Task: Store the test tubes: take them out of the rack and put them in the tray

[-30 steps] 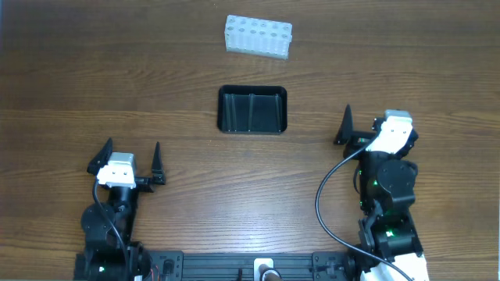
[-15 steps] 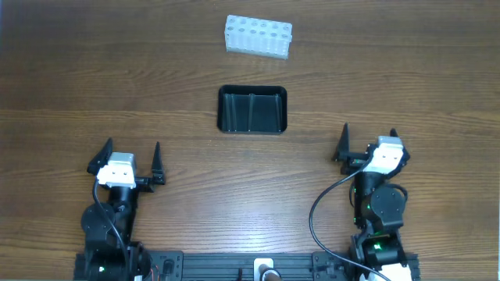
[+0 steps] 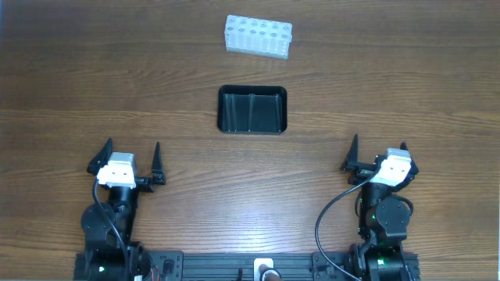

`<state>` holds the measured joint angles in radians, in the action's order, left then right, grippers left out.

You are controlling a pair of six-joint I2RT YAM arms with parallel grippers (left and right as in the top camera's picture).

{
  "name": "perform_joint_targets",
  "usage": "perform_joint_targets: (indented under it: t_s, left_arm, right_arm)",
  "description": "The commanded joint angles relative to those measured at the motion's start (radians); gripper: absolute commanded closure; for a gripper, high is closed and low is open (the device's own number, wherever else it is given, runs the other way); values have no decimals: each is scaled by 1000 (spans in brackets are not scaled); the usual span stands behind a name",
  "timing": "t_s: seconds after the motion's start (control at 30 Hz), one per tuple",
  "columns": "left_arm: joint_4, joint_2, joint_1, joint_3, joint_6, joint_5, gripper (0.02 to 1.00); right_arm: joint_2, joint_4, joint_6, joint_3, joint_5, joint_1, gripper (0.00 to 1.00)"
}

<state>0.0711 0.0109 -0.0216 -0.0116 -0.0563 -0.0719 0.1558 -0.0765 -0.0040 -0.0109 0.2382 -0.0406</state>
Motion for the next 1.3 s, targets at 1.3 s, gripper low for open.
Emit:
perform_joint_targets:
  t_s: [1.3]
  left_arm:
    - [1, -8, 4, 5, 11, -10, 18]
  right_arm:
    - [-149, 130, -1, 6, -28, 9, 9]
